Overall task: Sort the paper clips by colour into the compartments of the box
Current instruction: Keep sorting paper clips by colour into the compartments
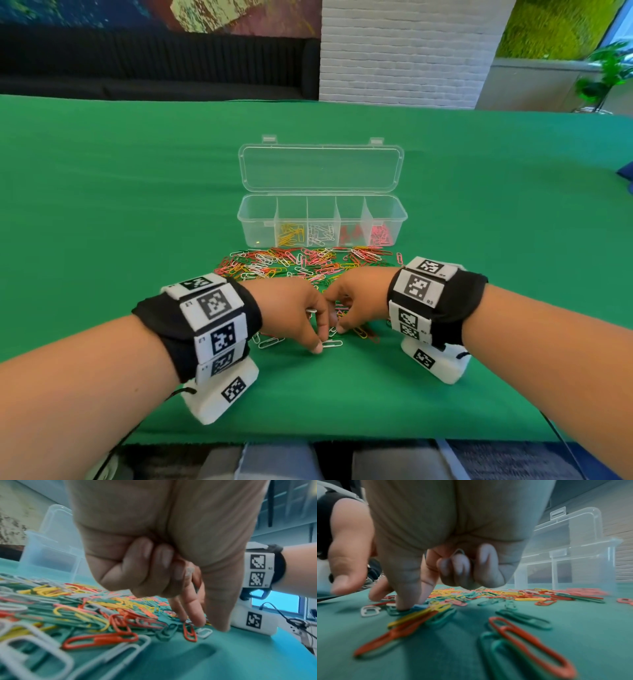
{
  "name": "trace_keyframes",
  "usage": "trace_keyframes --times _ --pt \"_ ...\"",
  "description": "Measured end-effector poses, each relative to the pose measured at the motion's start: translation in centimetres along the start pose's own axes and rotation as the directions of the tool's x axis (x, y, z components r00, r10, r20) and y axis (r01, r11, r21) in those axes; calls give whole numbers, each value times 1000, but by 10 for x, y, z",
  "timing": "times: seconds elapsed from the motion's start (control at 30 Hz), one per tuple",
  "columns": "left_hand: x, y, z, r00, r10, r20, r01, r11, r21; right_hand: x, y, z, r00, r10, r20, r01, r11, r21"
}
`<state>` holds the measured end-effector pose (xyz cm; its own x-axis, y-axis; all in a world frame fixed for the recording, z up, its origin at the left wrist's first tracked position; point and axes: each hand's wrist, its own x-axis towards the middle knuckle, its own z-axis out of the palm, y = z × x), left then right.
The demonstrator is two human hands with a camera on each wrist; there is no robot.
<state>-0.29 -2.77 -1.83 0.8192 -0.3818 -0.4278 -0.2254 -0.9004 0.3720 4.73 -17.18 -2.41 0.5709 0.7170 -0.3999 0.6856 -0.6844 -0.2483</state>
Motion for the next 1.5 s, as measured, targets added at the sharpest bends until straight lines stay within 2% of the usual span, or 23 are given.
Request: trace_keyframes --times 0.23,0.5,0.6,0.67,0.73,0.77,0.83,0.9,0.97,1.17,1.23,1.37,1.43,1.5 --pt "8 3 6 999 -32 -10 33 998 60 -5 7 3 997 73 -23 -73 997 -27" --pt "15 4 10 1000 -17 -19 18 998 63 -7 8 2 997 77 -16 -77 996 -45" --pt "13 3 7 1000 -18 12 17 999 32 -10 9 5 995 102 -8 -102 995 -9" --pt "11 2 0 999 -43 -22 43 999 -7 -10 13 3 990 132 -45 -131 991 40" --pt "10 -2 -10 993 -97 -65 90 990 -106 -11 18 -4 981 172 -94 -163 982 97" --pt "11 -5 -15 989 -131 -73 112 968 -223 -11 22 -9 974 195 -111 -180 975 132" --pt "14 -10 -23 977 -199 -76 136 858 -495 -11 29 -17 959 254 -127 -211 936 281" --pt "16 -16 -30 963 -253 -91 125 722 -681 -9 34 -22 941 314 -129 -222 857 465" --pt "18 -21 -38 955 -280 -97 99 610 -786 -6 37 -26 927 352 -130 -211 775 596" --pt "27 -30 -58 934 -345 -93 50 384 -922 6 40 -36 890 449 -80 -214 565 797" --pt "29 -30 -64 939 -333 -83 21 299 -954 9 42 -40 867 493 -70 -165 418 893" --pt "38 -32 -79 946 -316 -64 -17 149 -989 14 46 -57 857 512 -63 46 46 998" --pt "46 -31 -86 954 -294 -51 -15 125 -992 19 47 -69 852 518 -82 145 -83 986" --pt "54 -29 -94 958 -282 -50 -17 118 -993 26 47 -81 857 504 -107 219 -168 961"
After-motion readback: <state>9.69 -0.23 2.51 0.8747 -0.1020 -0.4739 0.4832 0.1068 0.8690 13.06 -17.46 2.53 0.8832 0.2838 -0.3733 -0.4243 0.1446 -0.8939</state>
